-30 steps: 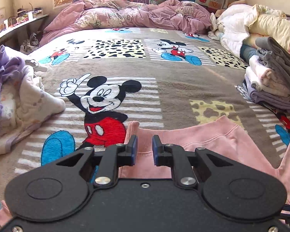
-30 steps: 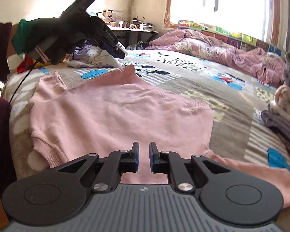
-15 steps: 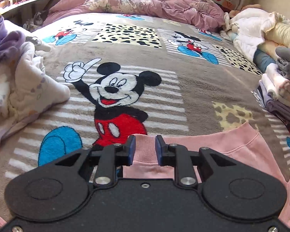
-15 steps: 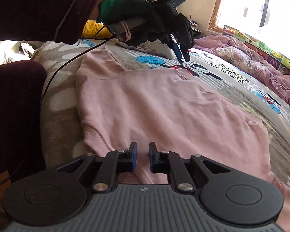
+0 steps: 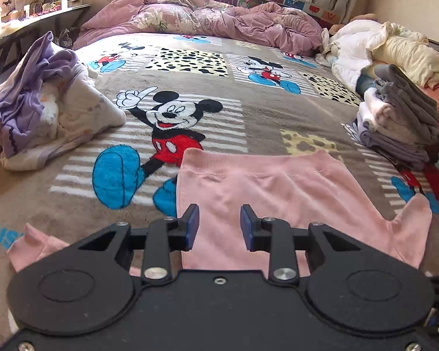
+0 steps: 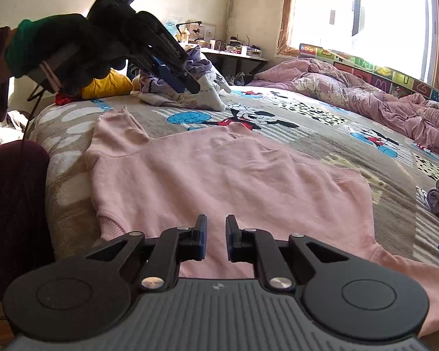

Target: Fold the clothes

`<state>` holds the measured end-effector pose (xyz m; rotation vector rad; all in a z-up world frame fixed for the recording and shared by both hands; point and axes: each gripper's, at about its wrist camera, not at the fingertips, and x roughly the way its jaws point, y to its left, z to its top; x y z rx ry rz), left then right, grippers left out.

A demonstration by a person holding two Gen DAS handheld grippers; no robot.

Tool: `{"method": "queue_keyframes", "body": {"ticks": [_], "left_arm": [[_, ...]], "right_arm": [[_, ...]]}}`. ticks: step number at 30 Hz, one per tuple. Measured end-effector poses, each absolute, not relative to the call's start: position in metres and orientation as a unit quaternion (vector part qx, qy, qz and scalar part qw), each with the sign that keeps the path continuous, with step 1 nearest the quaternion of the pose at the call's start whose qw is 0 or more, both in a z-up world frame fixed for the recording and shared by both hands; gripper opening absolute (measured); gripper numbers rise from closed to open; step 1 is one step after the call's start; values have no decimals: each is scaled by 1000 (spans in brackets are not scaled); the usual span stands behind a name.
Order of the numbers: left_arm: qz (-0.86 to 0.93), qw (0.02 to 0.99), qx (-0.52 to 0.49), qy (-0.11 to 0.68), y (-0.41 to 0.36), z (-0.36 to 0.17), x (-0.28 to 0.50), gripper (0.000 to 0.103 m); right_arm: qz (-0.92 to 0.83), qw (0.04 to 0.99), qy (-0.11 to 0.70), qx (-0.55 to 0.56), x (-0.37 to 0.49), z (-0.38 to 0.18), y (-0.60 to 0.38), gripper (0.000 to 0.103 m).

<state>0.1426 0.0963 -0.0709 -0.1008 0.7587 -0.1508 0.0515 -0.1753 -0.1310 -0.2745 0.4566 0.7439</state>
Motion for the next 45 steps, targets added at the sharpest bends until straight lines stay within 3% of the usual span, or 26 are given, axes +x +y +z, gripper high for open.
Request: {"method": "queue_keyframes", "body": {"ticks": [1,4,7,10,12,14,16,18,21,25,30,33,36,39,42,45], "left_arm": [[-81,922,-43,375,88,-74,125,29],[-88,912,26,401,51,-104,78,43],[-77,875,138,457,23,-161,53,44],[-58,897,131,419,22,-152,42,43],[-44,910,125,394,22,-146,34,47],[-48,903,114,412,27,-157,34,47],[-51,896,103,429,32,-167,33,47],[-46,912,89,398,33,-148,23,47],[-61,932,77,350,27,-144,17,47],[-75,907,109,399,15,-170,20,47],[-76,937,56,338,27,-141,12,47],[-87,935,45,341,23,-151,19,47],[-98,916,70,382,17,-165,25,48],[-99,918,59,381,20,-160,24,48],[-98,936,42,336,23,-150,15,48],[-119,924,46,361,16,-158,20,50]], "right_arm": [[361,896,225,-125,52,-131,-175,17],[370,885,255,-119,50,-135,-169,17],[374,860,280,-204,26,-154,-155,19],[342,882,241,-218,1,-145,-155,25],[318,899,227,-198,-1,-141,-160,50],[306,907,221,-189,-1,-139,-164,56],[302,908,220,-188,-1,-140,-166,51],[299,910,220,-187,-1,-140,-169,43],[292,913,220,-181,1,-141,-171,43],[303,888,281,-200,5,-159,-168,44],[286,906,229,-213,-22,-138,-168,43],[290,919,190,-188,-21,-132,-169,46],[310,902,243,-176,-7,-144,-166,51],[321,884,293,-173,-3,-151,-168,50],[306,907,236,-168,-14,-141,-171,49],[295,914,226,-164,-14,-143,-173,51]]}}
